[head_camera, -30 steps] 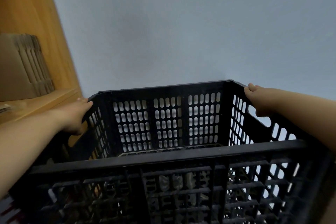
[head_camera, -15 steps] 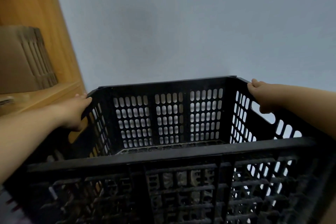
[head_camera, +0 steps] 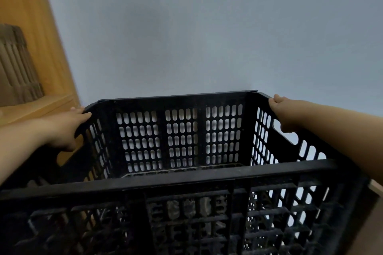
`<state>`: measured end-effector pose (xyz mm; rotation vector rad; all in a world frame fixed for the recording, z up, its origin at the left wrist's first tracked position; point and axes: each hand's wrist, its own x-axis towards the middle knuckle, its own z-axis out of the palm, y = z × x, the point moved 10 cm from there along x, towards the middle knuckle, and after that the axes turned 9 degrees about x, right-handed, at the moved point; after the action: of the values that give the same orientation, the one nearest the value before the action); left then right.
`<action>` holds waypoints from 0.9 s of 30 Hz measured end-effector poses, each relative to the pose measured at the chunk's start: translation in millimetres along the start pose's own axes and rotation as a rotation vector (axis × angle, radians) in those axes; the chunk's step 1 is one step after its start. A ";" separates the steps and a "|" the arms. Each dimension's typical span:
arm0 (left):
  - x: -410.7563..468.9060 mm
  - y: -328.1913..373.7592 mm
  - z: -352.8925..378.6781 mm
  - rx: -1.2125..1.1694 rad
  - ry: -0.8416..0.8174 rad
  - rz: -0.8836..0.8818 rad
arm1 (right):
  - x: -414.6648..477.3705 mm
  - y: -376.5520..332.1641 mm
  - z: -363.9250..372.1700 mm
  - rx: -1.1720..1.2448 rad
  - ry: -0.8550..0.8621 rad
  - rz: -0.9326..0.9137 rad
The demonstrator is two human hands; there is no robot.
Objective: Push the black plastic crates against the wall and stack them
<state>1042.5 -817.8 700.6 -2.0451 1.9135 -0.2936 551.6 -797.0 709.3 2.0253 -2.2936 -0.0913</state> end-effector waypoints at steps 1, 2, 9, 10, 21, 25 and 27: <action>0.5 -0.1 0.6 -0.004 0.004 0.003 | -0.3 0.7 -0.1 0.004 0.002 0.000; 1.0 -0.1 1.3 -0.009 0.010 0.008 | -1.1 1.0 -0.7 0.010 0.005 -0.002; 0.1 0.3 2.7 -0.055 0.021 0.036 | -5.9 0.6 -0.4 0.010 0.014 -0.013; -0.1 1.0 2.8 -0.058 0.022 0.039 | -5.6 1.3 -0.2 0.012 0.016 -0.014; 1.2 1.7 3.4 -0.017 -0.005 0.040 | 2.4 4.0 7.8 -0.057 -0.038 -0.025; 2.7 1.2 3.6 -0.023 -0.003 0.042 | 2.7 3.1 8.7 -0.056 -0.049 -0.025; 2.4 0.0 4.5 -0.028 -0.003 0.044 | 3.0 4.0 9.8 -0.043 -0.051 -0.024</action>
<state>1044.3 -819.8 696.2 -2.0173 1.9686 -0.2541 546.4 -799.5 700.0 2.0526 -2.2765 -0.1938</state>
